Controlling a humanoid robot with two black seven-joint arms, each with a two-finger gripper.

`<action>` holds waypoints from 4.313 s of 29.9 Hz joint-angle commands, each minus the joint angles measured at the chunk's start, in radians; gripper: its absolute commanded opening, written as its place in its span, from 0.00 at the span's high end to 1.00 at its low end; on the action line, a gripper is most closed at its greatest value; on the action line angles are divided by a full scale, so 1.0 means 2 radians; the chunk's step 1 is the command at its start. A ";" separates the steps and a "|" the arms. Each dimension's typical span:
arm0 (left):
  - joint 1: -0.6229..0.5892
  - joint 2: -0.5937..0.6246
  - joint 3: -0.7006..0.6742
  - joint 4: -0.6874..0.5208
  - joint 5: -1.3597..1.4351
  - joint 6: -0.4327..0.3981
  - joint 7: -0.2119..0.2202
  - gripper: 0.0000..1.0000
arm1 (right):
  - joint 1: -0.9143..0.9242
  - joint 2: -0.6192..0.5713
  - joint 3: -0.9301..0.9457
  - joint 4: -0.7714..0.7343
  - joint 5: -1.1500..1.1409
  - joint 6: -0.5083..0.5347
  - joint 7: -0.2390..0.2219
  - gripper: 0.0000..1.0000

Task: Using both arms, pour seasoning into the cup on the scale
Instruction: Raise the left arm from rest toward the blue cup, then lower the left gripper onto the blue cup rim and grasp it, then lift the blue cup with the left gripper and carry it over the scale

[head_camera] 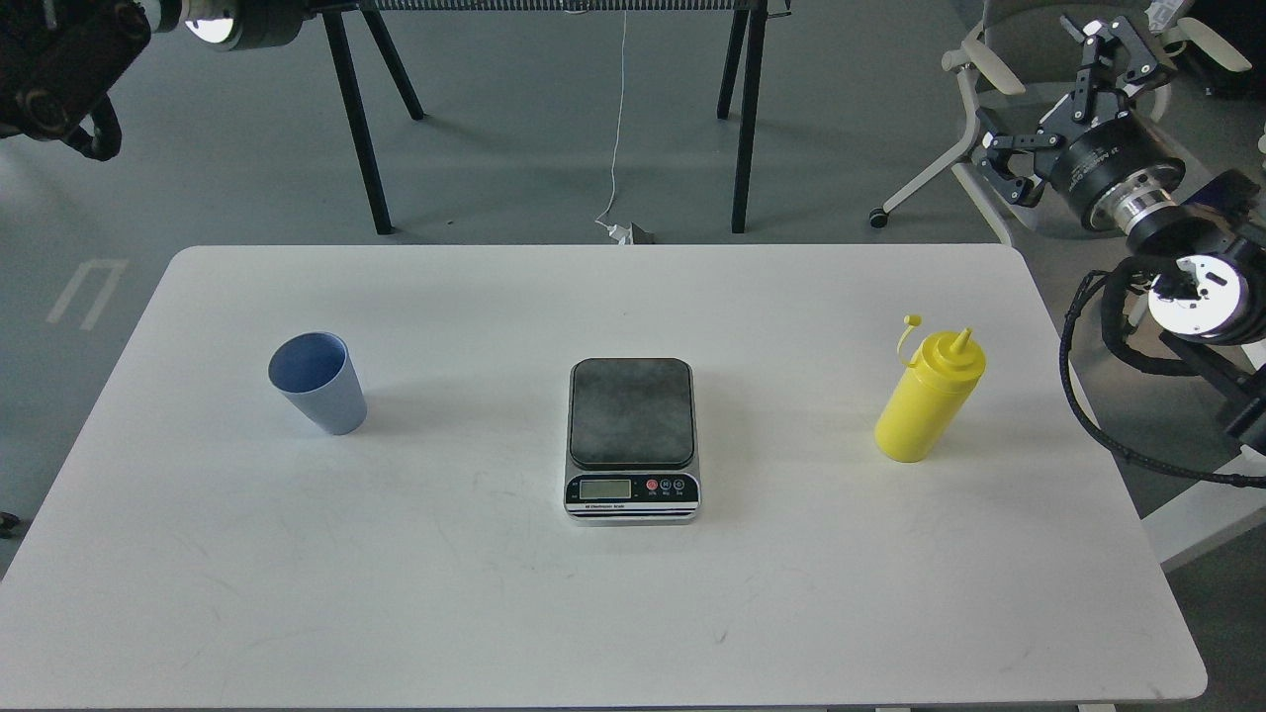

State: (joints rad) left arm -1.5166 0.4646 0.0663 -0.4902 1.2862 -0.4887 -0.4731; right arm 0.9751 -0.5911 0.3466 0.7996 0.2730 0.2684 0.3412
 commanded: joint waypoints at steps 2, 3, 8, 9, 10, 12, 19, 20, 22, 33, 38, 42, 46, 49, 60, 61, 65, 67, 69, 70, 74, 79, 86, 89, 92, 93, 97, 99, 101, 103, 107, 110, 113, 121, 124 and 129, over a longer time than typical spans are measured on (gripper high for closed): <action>0.000 0.002 0.001 -0.050 0.101 0.000 -0.008 0.00 | -0.004 -0.002 0.001 0.000 0.000 0.000 0.000 0.01; 0.001 0.003 0.001 -0.058 0.114 0.000 -0.008 0.00 | -0.004 -0.002 0.000 0.000 0.000 0.000 0.000 0.01; 0.007 0.018 0.023 -0.092 0.213 0.000 -0.008 0.00 | -0.007 -0.002 0.001 0.000 0.000 -0.001 0.000 0.01; 0.007 0.018 0.029 -0.092 0.223 0.000 -0.008 0.00 | -0.007 -0.002 0.001 0.000 0.000 0.000 0.000 0.01; 0.008 0.019 0.040 -0.093 0.230 0.000 -0.008 0.00 | -0.007 -0.002 0.000 0.000 0.000 -0.001 0.000 0.01; 0.009 0.025 0.071 -0.094 0.232 0.000 -0.008 0.00 | -0.007 -0.001 0.000 0.000 0.000 -0.001 0.000 0.01; 0.009 0.039 0.176 -0.102 0.233 0.000 -0.008 0.00 | -0.007 -0.001 0.000 0.000 0.000 -0.001 0.000 0.01; 0.009 0.039 0.188 -0.102 0.233 0.000 -0.008 0.00 | -0.008 0.000 0.000 0.000 0.000 -0.001 0.000 0.01; 0.008 0.038 0.215 -0.102 0.233 0.000 -0.008 0.00 | -0.010 0.002 0.001 0.000 0.000 -0.001 0.000 0.01; 0.019 0.031 0.270 -0.102 0.234 0.000 -0.008 0.00 | -0.014 0.003 0.001 0.000 0.000 -0.001 0.000 0.01; 0.026 0.026 0.270 -0.100 0.238 0.000 -0.008 0.00 | -0.014 0.004 0.000 0.000 0.000 -0.001 0.000 0.01; 0.036 0.005 0.270 -0.091 0.237 0.000 -0.008 0.00 | -0.014 0.004 0.000 0.000 0.000 -0.001 0.000 0.01; 0.056 0.002 0.270 -0.078 0.237 0.000 -0.008 0.00 | -0.015 0.004 0.000 0.000 0.000 -0.001 0.000 0.01; 0.069 -0.002 0.270 -0.061 0.237 0.000 -0.008 0.00 | -0.017 0.003 0.000 0.000 0.000 -0.001 0.000 0.01; 0.082 -0.009 0.271 -0.032 0.238 0.003 -0.008 0.00 | -0.024 0.004 0.002 0.001 0.000 -0.001 0.000 0.01; 0.086 -0.009 0.271 -0.032 0.238 0.003 -0.008 0.00 | -0.024 0.004 0.002 0.001 0.000 -0.001 0.001 0.01; 0.093 -0.011 0.271 -0.031 0.238 0.011 -0.008 0.00 | -0.024 0.003 0.002 0.001 0.000 -0.001 0.000 0.01; 0.099 -0.014 0.271 -0.030 0.237 0.015 -0.008 0.00 | -0.024 0.003 0.002 0.001 0.000 -0.001 0.000 0.01; 0.101 -0.018 0.271 -0.020 0.237 0.016 -0.008 0.00 | -0.024 0.003 0.002 0.001 0.000 -0.001 0.000 0.01; 0.104 -0.021 0.270 -0.013 0.237 0.016 -0.008 0.00 | -0.024 0.003 0.002 0.001 0.000 -0.001 0.000 0.01; 0.116 -0.039 0.271 0.018 0.237 0.017 -0.008 0.00 | -0.024 0.003 0.002 0.001 0.000 -0.001 0.000 0.01; 0.122 -0.047 0.270 0.032 0.237 0.017 -0.008 0.00 | -0.026 0.002 0.002 0.001 0.000 -0.001 0.000 0.01; 0.128 -0.051 0.271 0.032 0.237 0.017 -0.008 0.00 | -0.027 0.001 0.002 0.001 0.000 -0.001 0.000 0.01; 0.129 -0.051 0.271 0.032 0.237 0.017 -0.008 0.00 | -0.027 0.001 0.002 0.000 0.000 -0.001 0.001 0.01; 0.130 -0.050 0.271 0.032 0.237 0.017 -0.008 0.00 | -0.028 0.002 0.002 0.000 0.000 -0.001 0.001 0.01; 0.130 -0.050 0.271 0.032 0.237 0.017 -0.008 0.01 | -0.029 0.002 0.002 0.000 0.000 -0.001 0.001 0.01; 0.133 -0.050 0.271 0.032 0.238 0.017 -0.008 0.02 | -0.030 0.002 0.002 0.001 0.000 -0.001 0.000 0.01; 0.133 -0.049 0.271 0.032 0.238 0.016 -0.008 0.03 | -0.032 0.002 0.003 0.001 0.000 -0.001 0.001 0.01; 0.134 -0.048 0.271 0.032 0.237 0.017 -0.008 0.05 | -0.033 0.002 0.003 0.001 0.000 -0.001 0.000 0.01; 0.133 -0.048 0.271 0.032 0.237 0.017 -0.008 0.13 | -0.033 0.002 0.003 0.000 0.000 -0.001 0.000 0.01; 0.132 -0.049 0.271 0.032 0.238 0.016 -0.008 0.23 | -0.033 0.002 0.003 0.001 0.000 -0.001 0.001 0.01; 0.132 -0.050 0.271 0.032 0.239 0.016 -0.008 0.30 | -0.033 0.002 0.002 0.000 0.000 -0.001 0.001 0.01; 0.132 -0.050 0.271 0.032 0.239 0.014 -0.008 0.34 | -0.033 0.002 0.002 0.000 0.000 -0.001 0.000 0.01; 0.132 -0.054 0.300 0.032 0.238 0.014 -0.008 0.41 | -0.035 0.002 0.002 0.000 0.000 -0.002 0.001 0.01; 0.132 -0.054 0.300 0.032 0.238 0.014 -0.008 0.44 | -0.036 0.002 0.003 0.000 0.000 -0.002 0.001 0.01; 0.129 -0.054 0.300 0.032 0.238 0.014 -0.008 0.50 | -0.036 0.002 0.003 0.000 0.000 -0.002 0.001 0.01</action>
State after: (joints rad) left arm -1.2552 0.3574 0.6673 -0.4264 1.7626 -0.4603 -0.4888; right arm 0.9036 -0.5875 0.3524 0.7992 0.2730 0.2639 0.3424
